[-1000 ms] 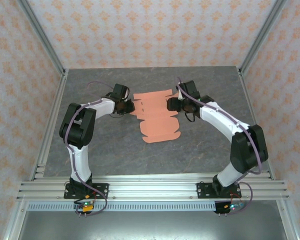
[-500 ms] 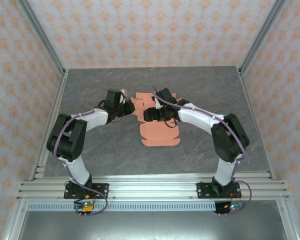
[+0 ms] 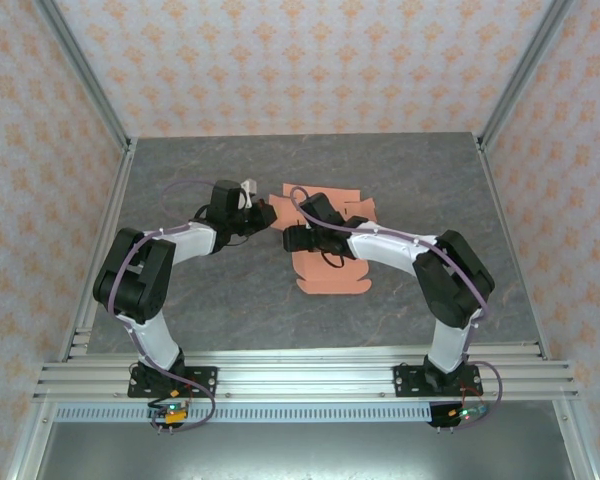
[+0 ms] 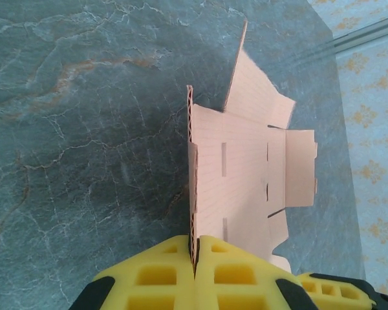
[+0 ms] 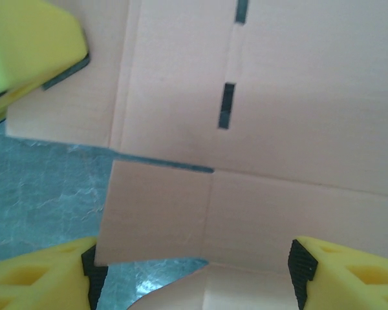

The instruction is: Fold the paper box

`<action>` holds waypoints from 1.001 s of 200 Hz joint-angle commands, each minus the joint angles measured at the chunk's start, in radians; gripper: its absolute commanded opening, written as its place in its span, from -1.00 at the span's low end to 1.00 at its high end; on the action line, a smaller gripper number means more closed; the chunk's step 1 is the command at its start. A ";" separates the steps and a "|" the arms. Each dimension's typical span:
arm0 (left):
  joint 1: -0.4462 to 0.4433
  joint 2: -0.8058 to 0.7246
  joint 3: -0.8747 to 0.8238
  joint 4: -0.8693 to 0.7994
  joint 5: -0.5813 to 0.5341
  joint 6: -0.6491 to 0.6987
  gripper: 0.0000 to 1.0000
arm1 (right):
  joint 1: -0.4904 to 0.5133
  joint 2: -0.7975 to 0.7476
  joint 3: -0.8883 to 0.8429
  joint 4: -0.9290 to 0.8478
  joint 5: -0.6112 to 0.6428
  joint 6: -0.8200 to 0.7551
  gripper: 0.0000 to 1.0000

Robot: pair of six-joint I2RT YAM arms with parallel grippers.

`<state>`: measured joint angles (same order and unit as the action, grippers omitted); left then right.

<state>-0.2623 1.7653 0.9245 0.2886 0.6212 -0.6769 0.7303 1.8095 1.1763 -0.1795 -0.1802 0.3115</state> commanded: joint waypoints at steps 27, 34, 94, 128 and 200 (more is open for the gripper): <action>-0.005 -0.047 -0.025 0.007 -0.011 0.039 -1.00 | 0.006 -0.016 0.043 -0.074 0.164 0.020 0.44; -0.006 -0.049 -0.030 0.016 -0.015 0.037 -1.00 | 0.004 -0.013 0.054 -0.092 0.168 0.021 0.42; -0.010 -0.054 -0.061 0.057 -0.043 0.082 -1.00 | -0.010 0.037 0.068 -0.138 0.154 0.082 0.17; -0.014 -0.061 -0.098 0.132 -0.066 0.098 -1.00 | -0.030 0.047 0.082 -0.173 0.160 0.112 0.15; -0.074 -0.122 -0.177 0.215 -0.152 0.186 -1.00 | -0.107 -0.072 0.070 0.073 -0.052 0.637 0.39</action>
<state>-0.3058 1.6989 0.7742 0.4381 0.5331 -0.5632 0.6373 1.8240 1.2465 -0.2581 -0.1772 0.6571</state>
